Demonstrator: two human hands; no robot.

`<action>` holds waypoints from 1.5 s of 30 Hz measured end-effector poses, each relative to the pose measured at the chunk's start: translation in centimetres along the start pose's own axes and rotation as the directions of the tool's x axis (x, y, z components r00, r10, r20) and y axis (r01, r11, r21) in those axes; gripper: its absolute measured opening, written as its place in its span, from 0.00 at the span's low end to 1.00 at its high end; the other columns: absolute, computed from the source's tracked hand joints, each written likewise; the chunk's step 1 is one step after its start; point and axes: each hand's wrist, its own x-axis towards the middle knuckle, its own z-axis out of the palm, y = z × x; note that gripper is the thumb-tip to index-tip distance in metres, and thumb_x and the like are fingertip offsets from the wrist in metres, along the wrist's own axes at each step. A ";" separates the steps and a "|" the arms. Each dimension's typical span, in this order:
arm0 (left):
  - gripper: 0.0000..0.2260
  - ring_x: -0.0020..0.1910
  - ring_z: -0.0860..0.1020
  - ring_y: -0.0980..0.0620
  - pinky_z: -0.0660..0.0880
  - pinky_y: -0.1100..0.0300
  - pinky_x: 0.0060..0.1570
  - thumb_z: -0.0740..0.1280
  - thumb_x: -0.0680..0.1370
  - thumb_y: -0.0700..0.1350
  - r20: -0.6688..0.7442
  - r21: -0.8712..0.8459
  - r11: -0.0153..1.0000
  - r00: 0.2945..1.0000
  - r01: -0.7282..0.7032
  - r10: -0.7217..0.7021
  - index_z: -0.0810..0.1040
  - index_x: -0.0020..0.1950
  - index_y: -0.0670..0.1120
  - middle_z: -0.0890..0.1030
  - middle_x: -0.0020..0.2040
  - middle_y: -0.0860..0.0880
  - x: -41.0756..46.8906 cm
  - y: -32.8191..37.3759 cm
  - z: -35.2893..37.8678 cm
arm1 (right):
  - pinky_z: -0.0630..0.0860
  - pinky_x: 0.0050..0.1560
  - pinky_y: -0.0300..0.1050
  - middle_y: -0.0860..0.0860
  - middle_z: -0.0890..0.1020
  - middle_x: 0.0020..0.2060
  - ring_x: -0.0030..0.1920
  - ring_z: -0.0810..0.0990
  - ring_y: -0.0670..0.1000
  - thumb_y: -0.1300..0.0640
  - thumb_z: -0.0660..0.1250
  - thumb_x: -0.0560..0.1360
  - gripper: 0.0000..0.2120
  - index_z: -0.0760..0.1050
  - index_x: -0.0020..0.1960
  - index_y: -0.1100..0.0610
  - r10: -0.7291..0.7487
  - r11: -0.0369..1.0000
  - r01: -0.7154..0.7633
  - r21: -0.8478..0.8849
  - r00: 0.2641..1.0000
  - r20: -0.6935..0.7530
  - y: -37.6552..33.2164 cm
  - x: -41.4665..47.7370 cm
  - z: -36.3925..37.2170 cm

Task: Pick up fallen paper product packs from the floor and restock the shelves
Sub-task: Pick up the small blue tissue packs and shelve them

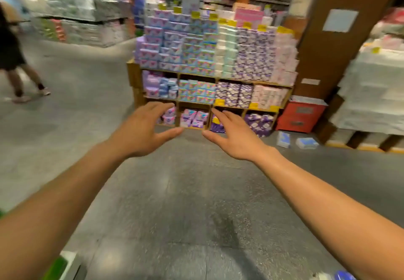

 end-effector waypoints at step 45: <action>0.45 0.76 0.65 0.48 0.65 0.51 0.74 0.54 0.72 0.78 0.485 -0.341 0.884 0.746 -0.319 0.456 0.60 0.81 0.51 0.65 0.79 0.49 107.5 34.3 79.0 | 0.64 0.74 0.49 0.52 0.64 0.79 0.77 0.65 0.53 0.33 0.62 0.78 0.38 0.58 0.81 0.51 0.750 0.647 -0.741 0.179 0.661 0.023 109.3 46.6 -17.3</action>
